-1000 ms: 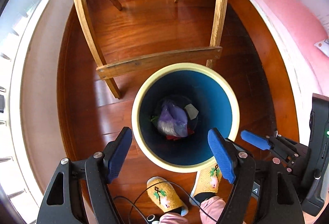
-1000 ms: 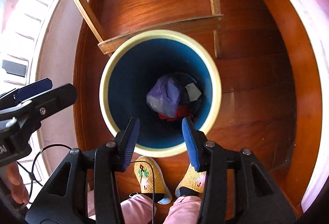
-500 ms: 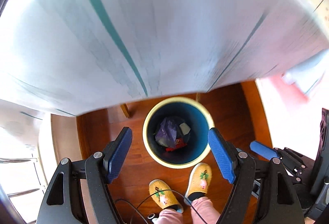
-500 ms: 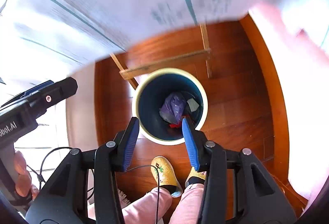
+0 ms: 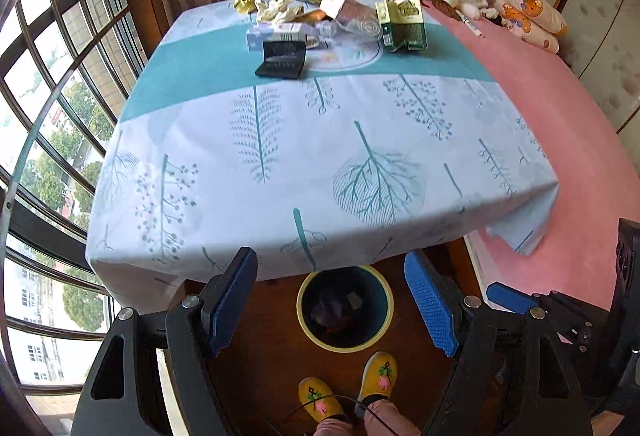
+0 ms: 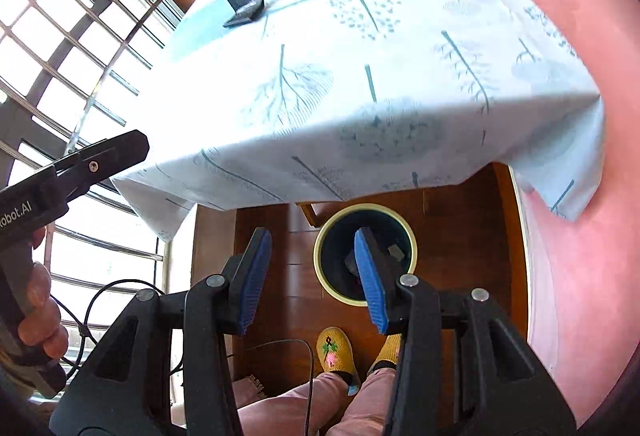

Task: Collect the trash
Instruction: 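Raise both empty tools from the bin back over the table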

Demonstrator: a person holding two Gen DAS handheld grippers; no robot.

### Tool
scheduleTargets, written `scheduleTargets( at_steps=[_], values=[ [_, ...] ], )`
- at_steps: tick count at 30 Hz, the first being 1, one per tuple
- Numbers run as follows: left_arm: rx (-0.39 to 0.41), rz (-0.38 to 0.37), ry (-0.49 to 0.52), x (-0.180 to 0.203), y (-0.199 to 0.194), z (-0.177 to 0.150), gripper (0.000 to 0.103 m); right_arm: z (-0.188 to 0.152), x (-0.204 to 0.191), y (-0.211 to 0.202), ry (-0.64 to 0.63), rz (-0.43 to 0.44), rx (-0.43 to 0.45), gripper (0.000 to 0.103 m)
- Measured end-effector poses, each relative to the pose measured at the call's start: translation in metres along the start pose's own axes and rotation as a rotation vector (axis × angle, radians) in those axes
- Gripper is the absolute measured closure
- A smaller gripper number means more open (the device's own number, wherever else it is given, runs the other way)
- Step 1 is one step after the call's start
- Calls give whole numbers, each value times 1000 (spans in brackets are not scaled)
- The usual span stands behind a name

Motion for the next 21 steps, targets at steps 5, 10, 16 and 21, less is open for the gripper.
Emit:
scheduleTargets(
  at_steps=[5, 10, 16, 21],
  values=[
    [50, 15, -23, 3, -50, 31, 26, 35, -24, -46, -26, 42, 59, 61],
    [95, 27, -50, 3, -86, 57, 26, 65, -42, -80, -93, 85, 110, 61],
    [116, 47, -66, 10, -103, 80, 26, 101, -42, -96, -142, 110, 162, 61],
    [124, 67, -79, 19, -104, 91, 26, 126, -34, -102, -190, 115, 183, 61]
  ],
)
Point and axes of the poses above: each gripper's, at about its wrist camera, not at the fingertips, and y roughly the way its jaws point, x to its right, z to its top, the point moved 9 cm from there along y, roughly the way its jaws point, and after that the axes turned 2 degrees about -z, right-handed, at the moved point
